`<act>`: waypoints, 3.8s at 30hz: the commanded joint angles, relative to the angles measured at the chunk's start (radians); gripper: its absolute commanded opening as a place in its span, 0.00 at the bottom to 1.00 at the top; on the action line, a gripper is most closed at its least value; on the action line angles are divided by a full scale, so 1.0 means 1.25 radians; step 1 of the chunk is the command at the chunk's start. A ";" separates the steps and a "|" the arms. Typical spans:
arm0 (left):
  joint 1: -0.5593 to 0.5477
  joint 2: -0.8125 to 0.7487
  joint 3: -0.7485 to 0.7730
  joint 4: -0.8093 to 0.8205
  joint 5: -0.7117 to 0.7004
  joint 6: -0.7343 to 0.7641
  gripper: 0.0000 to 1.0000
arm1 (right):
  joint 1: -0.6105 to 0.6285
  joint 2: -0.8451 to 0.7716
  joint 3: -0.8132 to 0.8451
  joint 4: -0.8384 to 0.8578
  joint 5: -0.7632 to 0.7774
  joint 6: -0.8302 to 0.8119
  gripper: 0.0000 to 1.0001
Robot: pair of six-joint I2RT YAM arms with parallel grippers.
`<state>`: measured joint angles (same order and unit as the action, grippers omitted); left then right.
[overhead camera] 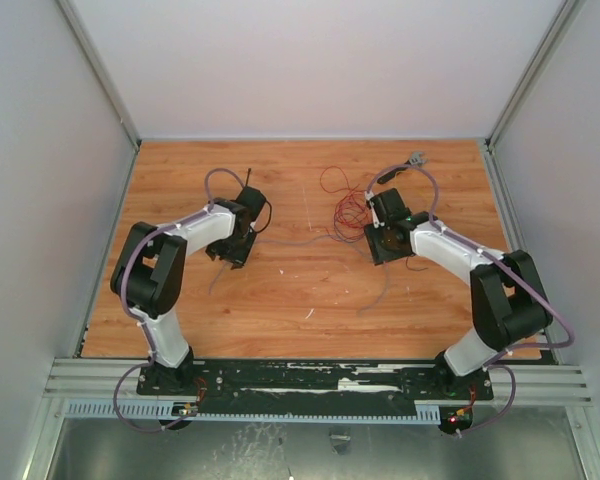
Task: Zip-tie the wires
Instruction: Place the cable at the center of the board, then untie the cable at the center of the board.
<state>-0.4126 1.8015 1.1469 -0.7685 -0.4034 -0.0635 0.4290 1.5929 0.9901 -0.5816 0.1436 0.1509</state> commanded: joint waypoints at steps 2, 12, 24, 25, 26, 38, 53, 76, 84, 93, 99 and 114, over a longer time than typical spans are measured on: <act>-0.001 -0.070 -0.004 -0.006 0.029 -0.010 0.61 | -0.012 -0.066 0.018 0.006 -0.043 -0.010 0.55; 0.000 -0.223 0.103 0.022 0.117 -0.002 0.92 | -0.115 -0.169 0.079 0.006 -0.056 -0.014 0.64; 0.000 -0.419 0.155 0.150 0.260 -0.005 0.99 | -0.239 -0.144 -0.019 0.041 -0.074 0.022 0.66; 0.000 -0.428 0.156 0.155 0.274 -0.004 0.98 | -0.238 -0.139 -0.026 0.038 -0.091 0.026 0.66; 0.000 -0.434 0.158 0.155 0.283 -0.004 0.98 | -0.239 -0.133 -0.034 0.036 -0.104 0.029 0.65; 0.000 -0.470 0.106 0.184 0.317 0.021 0.98 | -0.209 -0.081 -0.037 -0.043 -0.116 0.061 0.62; 0.001 -0.487 0.078 0.207 0.354 0.053 0.98 | -0.163 -0.025 -0.011 -0.108 -0.137 0.078 0.37; 0.001 -0.534 -0.015 0.607 0.430 -0.121 0.98 | -0.163 -0.162 0.543 -0.055 -0.286 0.043 0.00; 0.000 -0.482 -0.114 0.939 0.587 -0.179 0.98 | -0.163 -0.123 0.766 0.176 -0.471 0.042 0.00; -0.050 -0.298 -0.099 1.166 0.677 -0.210 0.98 | -0.163 -0.125 0.813 0.399 -0.573 0.079 0.00; -0.121 -0.143 -0.034 1.192 0.677 -0.144 0.98 | -0.163 -0.132 0.835 0.422 -0.568 0.082 0.00; -0.188 0.188 0.247 1.098 0.622 -0.106 0.71 | -0.164 -0.170 0.799 0.405 -0.541 0.070 0.00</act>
<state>-0.6388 1.9785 1.3525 0.6407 0.3897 -0.2207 0.2165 1.4246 1.9991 -0.0849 -0.5507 0.2432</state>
